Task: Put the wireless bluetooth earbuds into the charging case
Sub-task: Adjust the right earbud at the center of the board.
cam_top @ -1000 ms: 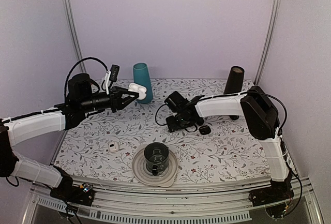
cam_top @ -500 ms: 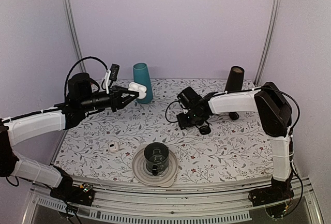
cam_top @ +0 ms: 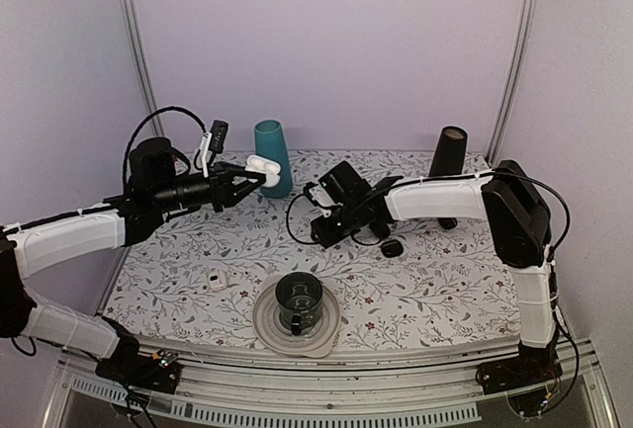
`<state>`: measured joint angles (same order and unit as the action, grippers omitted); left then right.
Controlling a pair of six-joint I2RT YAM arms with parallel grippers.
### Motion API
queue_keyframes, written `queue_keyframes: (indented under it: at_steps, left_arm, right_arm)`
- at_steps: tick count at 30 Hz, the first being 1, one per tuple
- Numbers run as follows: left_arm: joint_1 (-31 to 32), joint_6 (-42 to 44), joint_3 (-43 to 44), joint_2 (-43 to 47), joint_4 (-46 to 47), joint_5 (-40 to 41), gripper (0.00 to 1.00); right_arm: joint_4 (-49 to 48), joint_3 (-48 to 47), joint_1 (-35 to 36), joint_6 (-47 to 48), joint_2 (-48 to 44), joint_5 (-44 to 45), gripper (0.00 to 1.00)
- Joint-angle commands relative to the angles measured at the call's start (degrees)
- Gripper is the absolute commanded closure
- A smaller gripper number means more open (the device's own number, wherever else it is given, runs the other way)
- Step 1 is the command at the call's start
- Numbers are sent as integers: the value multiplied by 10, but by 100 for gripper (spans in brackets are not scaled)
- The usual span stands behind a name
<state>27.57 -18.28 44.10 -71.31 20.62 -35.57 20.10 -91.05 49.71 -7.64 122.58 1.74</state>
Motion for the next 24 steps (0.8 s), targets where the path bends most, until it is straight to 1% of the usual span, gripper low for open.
queue_keyframes:
  at_steps: [1,18,24]
  left_arm:
    - [-8,0,17,6,-2,-4,100]
    - [-8,4,15,13,-12,0,100]
    - [-8,3,16,13,-12,0,100]
  right_arm:
    - [-3,-30,-13,23,31,-26,58]
    - [9,-33,-29,11,44,-66,60]
    - [9,-32,-31,8,50,-64,61]
